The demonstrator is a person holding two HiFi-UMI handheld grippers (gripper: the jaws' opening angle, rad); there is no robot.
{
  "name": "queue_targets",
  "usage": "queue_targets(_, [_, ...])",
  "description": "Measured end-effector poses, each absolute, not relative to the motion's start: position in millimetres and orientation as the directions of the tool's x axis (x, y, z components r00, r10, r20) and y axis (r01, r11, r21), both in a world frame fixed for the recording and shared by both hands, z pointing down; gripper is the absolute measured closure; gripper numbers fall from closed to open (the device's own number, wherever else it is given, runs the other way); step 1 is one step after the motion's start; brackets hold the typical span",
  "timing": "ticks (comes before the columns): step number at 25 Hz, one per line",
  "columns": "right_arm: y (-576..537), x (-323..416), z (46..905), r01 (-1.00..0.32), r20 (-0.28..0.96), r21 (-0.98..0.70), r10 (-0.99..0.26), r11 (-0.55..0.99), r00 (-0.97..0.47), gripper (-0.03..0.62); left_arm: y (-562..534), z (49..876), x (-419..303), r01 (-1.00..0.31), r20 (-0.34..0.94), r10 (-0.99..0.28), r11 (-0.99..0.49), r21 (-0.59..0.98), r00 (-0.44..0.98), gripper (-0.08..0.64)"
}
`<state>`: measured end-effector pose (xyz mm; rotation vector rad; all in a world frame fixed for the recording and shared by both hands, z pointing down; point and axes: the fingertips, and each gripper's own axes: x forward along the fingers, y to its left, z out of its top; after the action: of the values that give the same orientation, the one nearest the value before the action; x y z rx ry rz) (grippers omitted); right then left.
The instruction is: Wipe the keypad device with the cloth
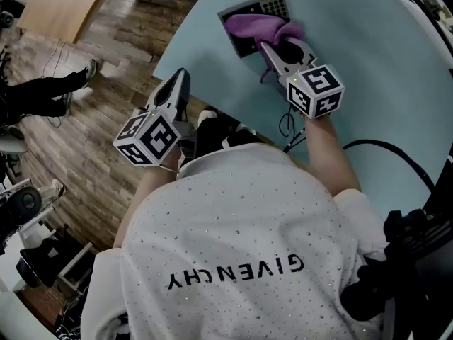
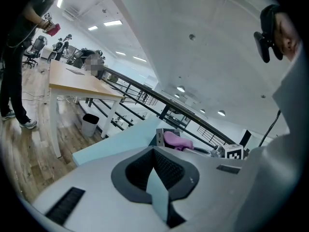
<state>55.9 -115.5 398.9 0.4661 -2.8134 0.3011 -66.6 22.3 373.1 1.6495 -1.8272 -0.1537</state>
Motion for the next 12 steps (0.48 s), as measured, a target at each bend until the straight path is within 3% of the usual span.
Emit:
queue_targets(4, [-59.1, 22.5, 401.6, -0.068, 0.348, -0.057, -0.044, 0.996, -0.937, 0.52, 22.3, 372.8, -66.3, -0.843, 0.389, -0.921, 0.197, 0.5, 0.015, 0.56])
queue_targets(6, [-45.0, 16.1, 409.8, 0.002, 0.403, -0.005, 0.004, 1.0, -0.915, 0.52, 23.5, 371.8, -68.8, -0.841, 0.391, -0.92, 0.203, 0.501, 0.01, 0.56])
queue_targets(12, [-69.1, 36.4, 432.1, -0.1, 0.472, -0.001, -0.088, 0.995, -0.877, 0.52, 25.9, 371.7, -71.6, -0.838, 0.391, -0.92, 0.213, 0.502, 0.0, 0.56])
